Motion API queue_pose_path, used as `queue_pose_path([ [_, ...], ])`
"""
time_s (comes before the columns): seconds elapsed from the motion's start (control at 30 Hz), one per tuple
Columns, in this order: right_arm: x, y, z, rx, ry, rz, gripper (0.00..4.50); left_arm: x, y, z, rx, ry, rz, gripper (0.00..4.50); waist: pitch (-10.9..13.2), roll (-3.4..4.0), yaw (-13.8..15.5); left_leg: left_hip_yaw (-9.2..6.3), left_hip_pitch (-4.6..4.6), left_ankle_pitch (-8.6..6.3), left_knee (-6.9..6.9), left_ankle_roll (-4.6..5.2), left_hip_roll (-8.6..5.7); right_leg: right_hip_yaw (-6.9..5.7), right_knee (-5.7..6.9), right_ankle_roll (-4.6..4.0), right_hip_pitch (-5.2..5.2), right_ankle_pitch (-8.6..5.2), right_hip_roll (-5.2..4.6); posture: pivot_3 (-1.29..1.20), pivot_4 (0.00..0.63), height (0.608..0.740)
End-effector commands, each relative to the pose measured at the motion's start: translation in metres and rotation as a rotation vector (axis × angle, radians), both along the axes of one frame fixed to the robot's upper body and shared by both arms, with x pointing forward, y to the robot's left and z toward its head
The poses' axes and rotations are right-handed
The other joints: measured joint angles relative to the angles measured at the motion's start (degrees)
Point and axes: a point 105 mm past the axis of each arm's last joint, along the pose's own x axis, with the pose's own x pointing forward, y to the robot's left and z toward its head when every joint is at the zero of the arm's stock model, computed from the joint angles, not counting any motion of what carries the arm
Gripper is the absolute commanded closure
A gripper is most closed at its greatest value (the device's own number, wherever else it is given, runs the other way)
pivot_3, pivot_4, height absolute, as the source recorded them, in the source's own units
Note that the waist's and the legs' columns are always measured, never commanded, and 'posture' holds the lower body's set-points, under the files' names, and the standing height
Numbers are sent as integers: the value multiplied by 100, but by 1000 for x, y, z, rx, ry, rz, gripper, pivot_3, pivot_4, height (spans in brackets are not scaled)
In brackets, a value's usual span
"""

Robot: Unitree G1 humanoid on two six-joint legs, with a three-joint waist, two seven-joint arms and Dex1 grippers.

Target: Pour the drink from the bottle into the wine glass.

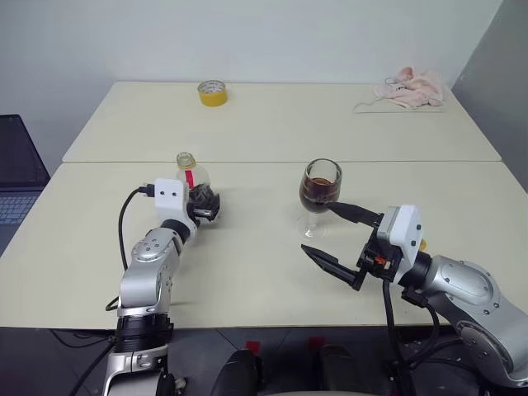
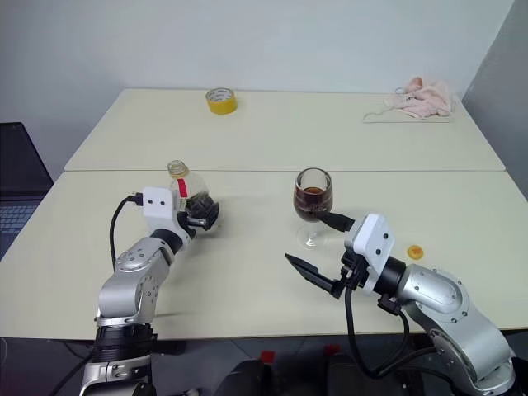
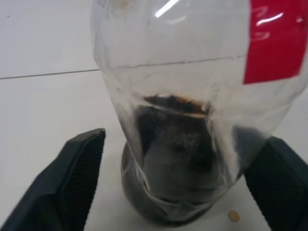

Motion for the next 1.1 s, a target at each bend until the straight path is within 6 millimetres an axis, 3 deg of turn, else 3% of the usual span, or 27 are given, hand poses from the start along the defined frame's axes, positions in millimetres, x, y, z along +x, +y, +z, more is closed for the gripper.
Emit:
queue_pose_path([
  [0.03,-3,2,7,11,-37,15,0,-3,-4,16,-1,-70,-13,13,0,0,0,0,0,0,0,0,0,0,0,0,0,0,0,0,150,740],
  [0.3,-3,-3,5,0,-37,-6,0,-11,-13,20,-36,-116,-80,13,0,0,3,-1,0,0,0,0,1,0,-1,0,0,0,0,0,150,740],
  [0.43,8,-20,-3,12,-31,-129,0,-24,-5,18,-26,-130,-73,13,0,0,-1,1,1,0,-5,0,2,2,-4,0,0,0,0,0,150,740],
  [0.57,14,-43,-25,32,17,-251,0,-36,9,17,-5,-136,-30,13,-2,-3,10,0,2,0,-6,0,3,1,-4,0,2,0,0,0,150,740],
  [0.73,14,-58,-50,44,31,-347,0,-50,22,10,-9,-94,16,13,-2,-2,8,4,7,0,-10,0,4,5,-3,0,3,0,1,0,150,740],
  [1.0,30,-84,-78,185,51,-672,0,-59,26,11,58,-144,84,13,-3,-1,11,3,10,-1,-13,0,5,5,-4,0,4,0,2,0,150,740],
  [1.1,30,-83,-84,203,36,-736,0,-60,24,10,57,-153,98,13,-6,4,10,7,10,-1,-13,-1,5,8,-4,0,3,0,1,0,150,740],
])
